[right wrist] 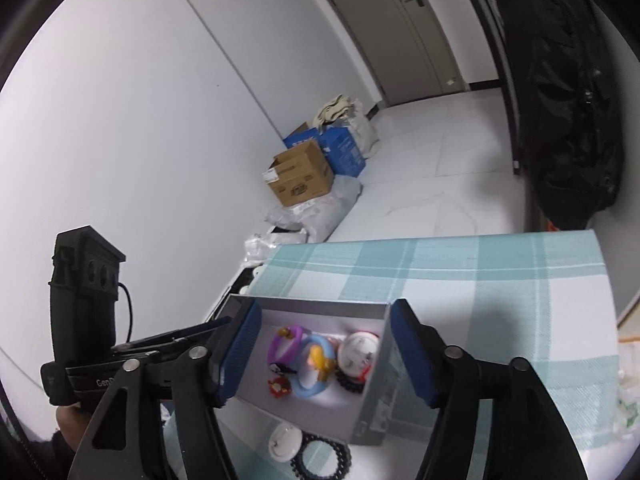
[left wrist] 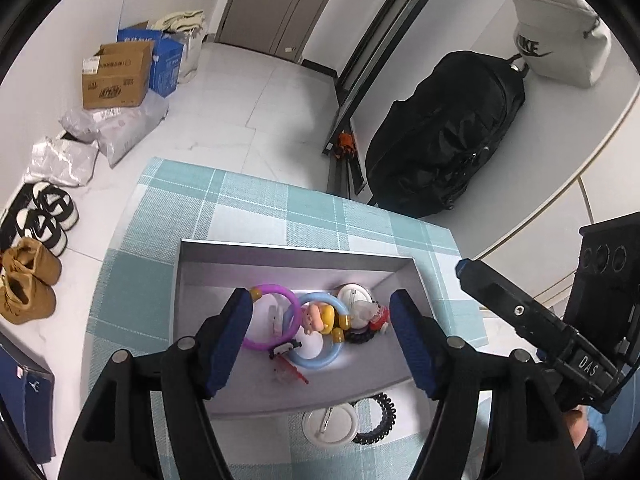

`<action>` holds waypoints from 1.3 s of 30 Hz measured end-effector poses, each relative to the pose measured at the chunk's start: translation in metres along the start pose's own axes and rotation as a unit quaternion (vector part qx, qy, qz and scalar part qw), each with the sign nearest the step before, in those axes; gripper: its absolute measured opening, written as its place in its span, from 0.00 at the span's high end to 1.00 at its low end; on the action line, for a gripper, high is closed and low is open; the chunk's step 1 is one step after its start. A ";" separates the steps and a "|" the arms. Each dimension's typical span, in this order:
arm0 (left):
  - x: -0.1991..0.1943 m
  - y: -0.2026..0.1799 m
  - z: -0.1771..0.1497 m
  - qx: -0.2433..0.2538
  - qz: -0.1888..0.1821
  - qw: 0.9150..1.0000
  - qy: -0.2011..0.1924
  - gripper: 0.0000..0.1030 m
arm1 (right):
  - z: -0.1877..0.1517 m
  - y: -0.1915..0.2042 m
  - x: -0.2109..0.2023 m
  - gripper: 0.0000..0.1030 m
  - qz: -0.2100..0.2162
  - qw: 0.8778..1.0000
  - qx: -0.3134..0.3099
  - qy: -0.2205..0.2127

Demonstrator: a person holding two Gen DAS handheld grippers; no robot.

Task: Organize jewelry
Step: 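Raise both open tools out of the box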

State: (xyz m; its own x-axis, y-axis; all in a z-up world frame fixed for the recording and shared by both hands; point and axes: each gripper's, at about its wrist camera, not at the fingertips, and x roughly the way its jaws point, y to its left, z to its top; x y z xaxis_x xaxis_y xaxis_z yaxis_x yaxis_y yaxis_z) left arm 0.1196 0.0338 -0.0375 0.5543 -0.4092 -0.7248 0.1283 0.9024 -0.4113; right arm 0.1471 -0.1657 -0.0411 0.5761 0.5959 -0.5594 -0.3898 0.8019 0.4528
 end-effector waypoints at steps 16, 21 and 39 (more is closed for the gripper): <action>-0.034 -0.006 -0.029 0.012 0.006 1.000 -0.021 0.35 | -0.034 0.011 -0.032 0.18 -0.037 0.999 -0.021 -0.001; -0.041 -0.009 -0.040 0.010 0.003 1.000 -0.024 0.35 | -0.047 0.019 -0.036 0.15 -0.050 0.998 -0.038 0.006; 0.004 -0.016 -0.081 0.069 0.032 0.994 0.081 0.35 | -0.082 0.014 -0.046 0.08 -0.109 0.992 -0.046 0.037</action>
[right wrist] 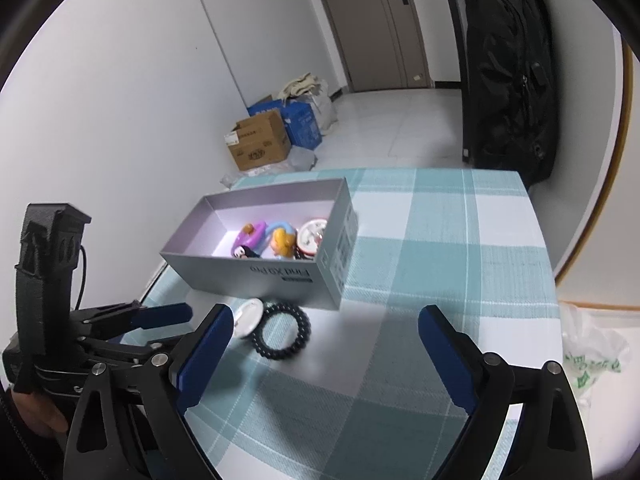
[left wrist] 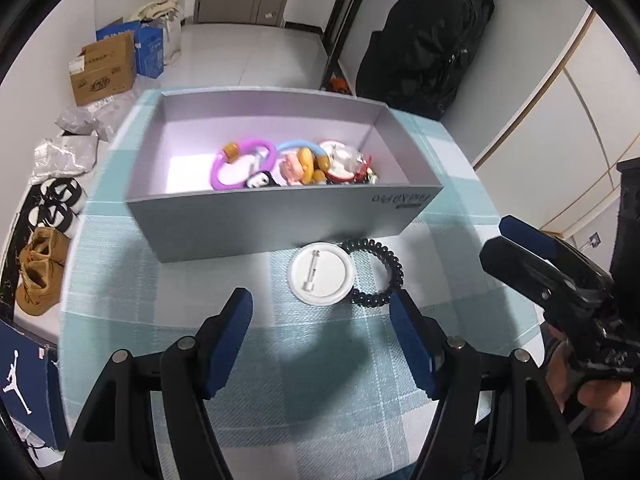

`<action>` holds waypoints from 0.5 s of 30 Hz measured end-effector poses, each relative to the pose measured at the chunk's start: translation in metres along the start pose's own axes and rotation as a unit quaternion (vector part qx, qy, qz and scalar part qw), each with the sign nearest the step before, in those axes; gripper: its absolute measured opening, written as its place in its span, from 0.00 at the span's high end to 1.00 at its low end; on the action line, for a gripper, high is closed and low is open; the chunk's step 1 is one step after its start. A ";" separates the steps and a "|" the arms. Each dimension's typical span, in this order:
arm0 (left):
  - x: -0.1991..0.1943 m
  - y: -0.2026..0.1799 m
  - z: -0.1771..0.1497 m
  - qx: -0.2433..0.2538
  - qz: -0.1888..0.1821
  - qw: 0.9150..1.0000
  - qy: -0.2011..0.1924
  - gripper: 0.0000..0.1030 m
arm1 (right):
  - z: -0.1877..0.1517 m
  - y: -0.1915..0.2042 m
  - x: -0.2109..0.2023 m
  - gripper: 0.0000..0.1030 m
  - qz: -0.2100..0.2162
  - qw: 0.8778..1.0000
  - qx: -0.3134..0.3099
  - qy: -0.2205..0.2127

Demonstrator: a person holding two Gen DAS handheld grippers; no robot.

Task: Organize jewelry
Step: 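Lower the left tool onto the white round pin badge and grasp it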

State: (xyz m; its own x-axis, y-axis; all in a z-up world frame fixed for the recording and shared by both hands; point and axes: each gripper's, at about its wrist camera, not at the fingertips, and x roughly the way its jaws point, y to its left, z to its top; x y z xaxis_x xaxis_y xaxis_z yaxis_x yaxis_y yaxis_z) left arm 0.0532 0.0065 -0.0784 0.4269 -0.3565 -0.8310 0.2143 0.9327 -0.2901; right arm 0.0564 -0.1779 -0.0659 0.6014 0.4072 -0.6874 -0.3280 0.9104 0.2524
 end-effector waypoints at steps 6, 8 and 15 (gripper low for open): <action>0.017 0.000 0.000 -0.012 -0.008 1.000 0.007 0.35 | -0.005 -0.004 -0.001 0.08 -0.004 1.000 0.001 0.007; 0.018 -0.001 0.001 -0.014 -0.009 1.000 0.004 0.36 | -0.006 -0.006 -0.002 0.08 -0.005 1.000 0.003 0.006; 0.024 -0.009 0.004 0.006 0.009 1.000 -0.008 0.50 | -0.006 -0.011 -0.006 0.08 -0.005 1.000 0.009 0.003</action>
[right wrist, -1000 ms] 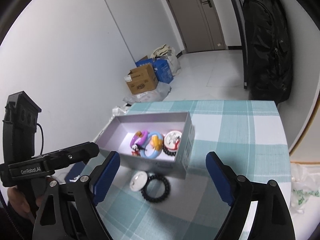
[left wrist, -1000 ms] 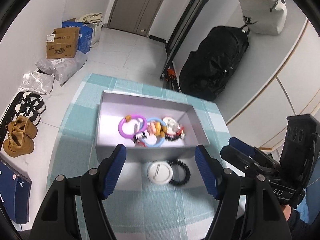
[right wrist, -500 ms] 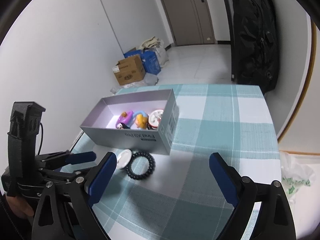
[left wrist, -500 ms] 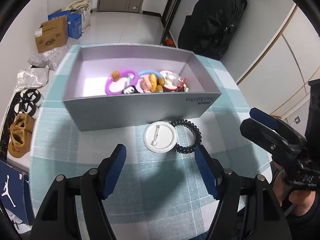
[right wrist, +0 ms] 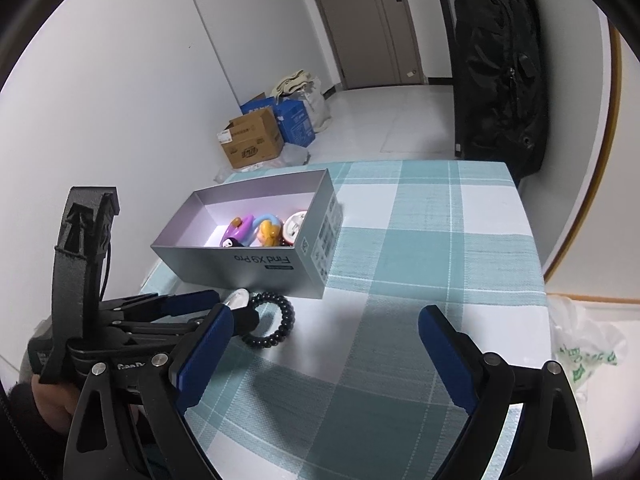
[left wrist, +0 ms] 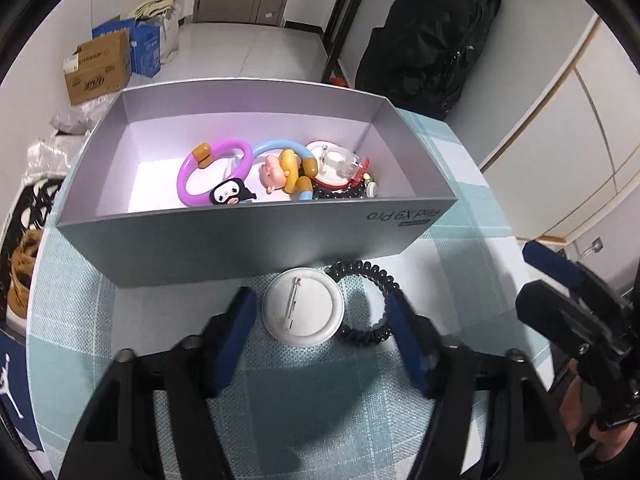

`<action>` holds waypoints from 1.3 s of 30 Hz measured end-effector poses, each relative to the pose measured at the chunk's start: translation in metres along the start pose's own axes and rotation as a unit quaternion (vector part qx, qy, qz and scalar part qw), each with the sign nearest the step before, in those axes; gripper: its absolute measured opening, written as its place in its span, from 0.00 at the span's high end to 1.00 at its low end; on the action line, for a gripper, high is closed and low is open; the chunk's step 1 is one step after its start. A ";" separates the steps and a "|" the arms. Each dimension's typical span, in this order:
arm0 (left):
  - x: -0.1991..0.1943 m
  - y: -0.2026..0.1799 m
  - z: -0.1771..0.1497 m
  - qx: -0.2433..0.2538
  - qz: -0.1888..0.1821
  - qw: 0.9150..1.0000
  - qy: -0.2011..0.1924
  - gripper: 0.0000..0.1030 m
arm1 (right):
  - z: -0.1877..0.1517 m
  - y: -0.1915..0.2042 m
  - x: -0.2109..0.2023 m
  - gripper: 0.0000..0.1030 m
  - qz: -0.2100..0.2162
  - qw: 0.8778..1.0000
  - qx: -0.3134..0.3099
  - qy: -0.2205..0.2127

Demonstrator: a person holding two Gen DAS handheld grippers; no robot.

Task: Organize jewelry
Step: 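Lower the left tool onto the white round pin badge and grasp it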

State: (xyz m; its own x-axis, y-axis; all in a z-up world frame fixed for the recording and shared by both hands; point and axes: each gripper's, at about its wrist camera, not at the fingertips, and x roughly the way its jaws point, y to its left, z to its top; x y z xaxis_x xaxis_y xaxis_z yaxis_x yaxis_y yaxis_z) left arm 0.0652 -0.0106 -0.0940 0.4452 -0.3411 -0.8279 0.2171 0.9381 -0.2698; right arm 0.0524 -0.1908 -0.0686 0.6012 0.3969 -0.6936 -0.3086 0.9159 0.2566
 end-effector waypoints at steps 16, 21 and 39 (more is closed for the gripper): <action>0.002 -0.001 0.005 0.009 -0.001 1.000 0.007 0.66 | -0.002 0.001 0.004 0.08 -0.007 1.000 -0.003 0.009; 0.000 -0.002 0.001 0.019 -0.003 1.000 0.009 0.66 | -0.002 -0.002 0.007 0.08 -0.010 1.000 0.005 0.014; -0.026 0.009 -0.005 0.021 -0.031 0.999 -0.007 0.80 | -0.010 0.017 0.026 0.08 0.013 0.999 -0.021 0.037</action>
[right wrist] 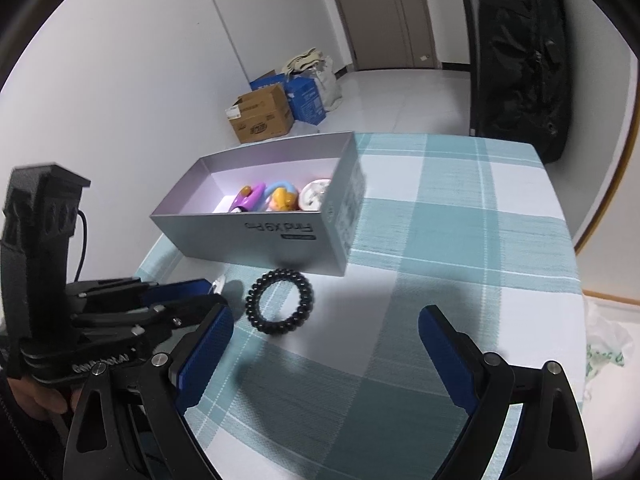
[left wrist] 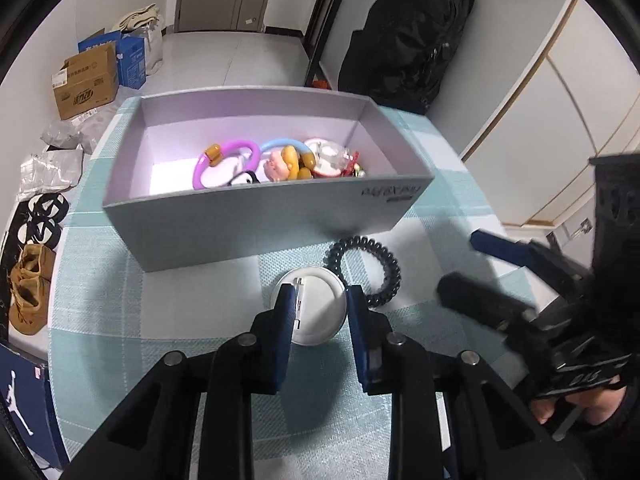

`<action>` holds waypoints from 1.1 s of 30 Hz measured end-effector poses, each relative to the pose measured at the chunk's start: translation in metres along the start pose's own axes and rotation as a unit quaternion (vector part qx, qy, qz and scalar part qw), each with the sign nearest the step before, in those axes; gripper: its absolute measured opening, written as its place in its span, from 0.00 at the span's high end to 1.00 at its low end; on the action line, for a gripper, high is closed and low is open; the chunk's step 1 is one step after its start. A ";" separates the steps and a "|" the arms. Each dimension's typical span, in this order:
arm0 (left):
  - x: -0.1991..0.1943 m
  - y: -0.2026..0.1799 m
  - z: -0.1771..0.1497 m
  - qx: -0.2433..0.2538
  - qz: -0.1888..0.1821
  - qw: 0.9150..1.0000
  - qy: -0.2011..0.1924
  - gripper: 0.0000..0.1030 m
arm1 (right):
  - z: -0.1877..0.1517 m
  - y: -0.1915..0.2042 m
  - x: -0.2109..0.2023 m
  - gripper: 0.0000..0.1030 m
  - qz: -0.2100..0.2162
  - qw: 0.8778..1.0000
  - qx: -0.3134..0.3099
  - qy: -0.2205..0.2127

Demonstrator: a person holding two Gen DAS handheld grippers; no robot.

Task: Organize jewelry
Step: 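Lower the left tool onto the white round pin badge and grasp it, then grasp the black beaded bracelet with the right tool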

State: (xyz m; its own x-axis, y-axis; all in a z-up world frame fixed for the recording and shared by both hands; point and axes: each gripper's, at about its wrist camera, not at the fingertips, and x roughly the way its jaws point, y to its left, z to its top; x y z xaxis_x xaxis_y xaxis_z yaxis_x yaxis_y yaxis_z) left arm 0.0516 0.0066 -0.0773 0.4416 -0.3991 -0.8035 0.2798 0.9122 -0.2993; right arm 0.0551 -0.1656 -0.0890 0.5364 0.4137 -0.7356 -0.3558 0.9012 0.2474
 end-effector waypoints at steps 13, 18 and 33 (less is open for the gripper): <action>-0.044 0.011 0.008 -0.041 -0.036 0.996 -0.074 0.80 | 0.000 0.030 0.024 0.09 0.001 0.998 -0.060 0.005; -0.051 0.018 0.009 -0.053 -0.039 0.994 -0.085 0.80 | -0.001 0.045 0.034 0.13 -0.026 0.994 -0.104 0.004; -0.064 0.018 0.007 -0.046 -0.032 0.994 -0.097 0.80 | -0.002 0.065 0.052 0.55 -0.062 0.986 -0.151 0.037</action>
State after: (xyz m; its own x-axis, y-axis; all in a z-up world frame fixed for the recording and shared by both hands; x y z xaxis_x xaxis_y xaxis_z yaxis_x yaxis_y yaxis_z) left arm 0.0349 0.0476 -0.0277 0.5844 -0.4588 -0.6693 0.2368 0.8854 -0.4001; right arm 0.0580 -0.0864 -0.1125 0.5372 0.2827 -0.7946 -0.5087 0.8601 -0.0379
